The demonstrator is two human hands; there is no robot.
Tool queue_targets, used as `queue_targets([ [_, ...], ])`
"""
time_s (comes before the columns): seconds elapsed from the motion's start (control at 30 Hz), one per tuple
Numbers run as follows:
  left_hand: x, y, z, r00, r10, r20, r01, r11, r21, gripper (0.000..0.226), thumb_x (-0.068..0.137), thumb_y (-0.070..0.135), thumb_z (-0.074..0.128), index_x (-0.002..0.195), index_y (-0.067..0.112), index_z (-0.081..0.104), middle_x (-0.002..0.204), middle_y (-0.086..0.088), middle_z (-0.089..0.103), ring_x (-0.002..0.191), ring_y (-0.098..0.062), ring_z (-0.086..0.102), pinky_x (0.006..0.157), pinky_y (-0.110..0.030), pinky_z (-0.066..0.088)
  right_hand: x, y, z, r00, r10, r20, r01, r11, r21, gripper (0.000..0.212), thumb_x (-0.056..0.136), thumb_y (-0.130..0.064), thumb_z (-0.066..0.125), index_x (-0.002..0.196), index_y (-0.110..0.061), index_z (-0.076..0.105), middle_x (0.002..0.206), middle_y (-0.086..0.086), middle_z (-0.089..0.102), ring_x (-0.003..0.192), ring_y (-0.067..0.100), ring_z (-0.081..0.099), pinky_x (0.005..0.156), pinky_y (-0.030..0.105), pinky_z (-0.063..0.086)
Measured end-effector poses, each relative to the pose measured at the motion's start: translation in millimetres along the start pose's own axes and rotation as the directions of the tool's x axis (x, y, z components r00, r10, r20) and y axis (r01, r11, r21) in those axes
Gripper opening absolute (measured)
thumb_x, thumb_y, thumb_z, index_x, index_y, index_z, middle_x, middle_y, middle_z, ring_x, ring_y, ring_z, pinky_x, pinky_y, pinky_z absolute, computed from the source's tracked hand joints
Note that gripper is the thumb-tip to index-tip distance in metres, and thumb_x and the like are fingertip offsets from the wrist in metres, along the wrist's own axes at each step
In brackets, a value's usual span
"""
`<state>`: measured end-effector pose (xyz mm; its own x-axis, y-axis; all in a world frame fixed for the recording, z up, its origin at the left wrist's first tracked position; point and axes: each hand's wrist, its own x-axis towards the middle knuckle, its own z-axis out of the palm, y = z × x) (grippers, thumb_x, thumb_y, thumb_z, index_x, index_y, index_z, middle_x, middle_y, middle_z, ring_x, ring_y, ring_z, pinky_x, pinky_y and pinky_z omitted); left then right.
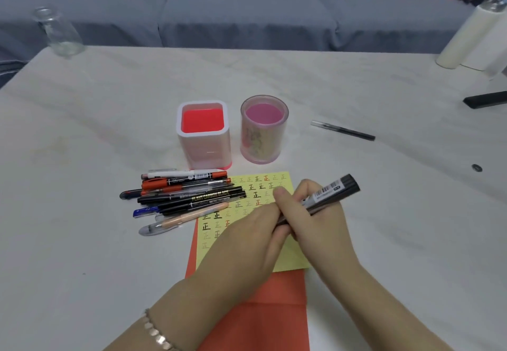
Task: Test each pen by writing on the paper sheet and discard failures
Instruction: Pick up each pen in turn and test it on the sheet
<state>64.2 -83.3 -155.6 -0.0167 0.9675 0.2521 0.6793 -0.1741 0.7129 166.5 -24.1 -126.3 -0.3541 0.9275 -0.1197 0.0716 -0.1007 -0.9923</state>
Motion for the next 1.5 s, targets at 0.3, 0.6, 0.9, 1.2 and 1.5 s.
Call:
queue_targets([
  [0.3,-9,3,-17,0.982,-0.095,0.161,0.104,0.994,-0.044,0.012,0.088,0.063,0.03,0.1,0.063,0.027,0.062,0.02,0.052,0.058,-0.003,0.046,0.052,-0.016,0.03,-5,1,-6,0.989,-0.055,0.134,0.046,0.997,0.066,0.032,0.075,-0.014,0.059,0.054,-0.015,0.036,0.039,-0.008,0.044,0.038,0.0,0.041,0.042,0.009,0.031],
  [0.6,-38,-69,-8,0.994,-0.105,-0.032,0.105,0.814,0.572,0.033,0.079,0.019,0.035,0.11,0.019,0.049,0.087,0.0,0.059,0.08,-0.018,0.038,0.07,-0.032,0.035,-5,28,-46,0.958,0.042,-0.284,-0.056,0.998,-0.039,0.018,0.085,-0.021,0.064,0.072,-0.015,0.053,0.038,-0.009,0.043,0.038,0.007,0.035,0.04,0.014,0.03],
  [0.9,-24,-54,15,0.996,0.044,-0.08,-0.003,0.888,0.46,0.036,0.085,0.026,0.045,0.112,0.007,0.058,0.111,-0.011,0.06,0.106,-0.023,0.045,0.099,-0.035,0.029,-5,37,-55,0.949,0.043,-0.311,-0.068,0.995,-0.071,0.017,0.09,-0.018,0.054,0.078,-0.008,0.061,0.046,0.001,0.05,0.045,0.013,0.046,0.05,0.018,0.041],
  [1.2,-6,-56,44,0.981,-0.068,0.18,-0.036,0.855,0.518,0.056,0.082,0.055,0.038,0.124,0.024,0.059,0.137,-0.005,0.051,0.128,-0.025,0.046,0.104,-0.041,0.021,-1,43,-51,0.954,0.014,-0.301,-0.038,0.997,-0.072,0.013,0.084,-0.019,0.065,0.073,-0.013,0.061,0.05,-0.002,0.058,0.051,0.011,0.053,0.057,0.021,0.047],
  [1.5,-7,-61,47,0.991,-0.044,0.127,-0.023,0.875,0.484,0.058,0.079,0.06,0.041,0.126,0.03,0.056,0.141,0.0,0.047,0.133,-0.021,0.038,0.107,-0.043,0.018,5,53,-25,0.893,-0.016,-0.45,-0.008,0.999,-0.052,0.037,0.087,-0.007,0.058,0.057,-0.007,0.037,0.035,-0.012,0.034,0.035,0.002,0.033,0.04,0.009,0.029],
])
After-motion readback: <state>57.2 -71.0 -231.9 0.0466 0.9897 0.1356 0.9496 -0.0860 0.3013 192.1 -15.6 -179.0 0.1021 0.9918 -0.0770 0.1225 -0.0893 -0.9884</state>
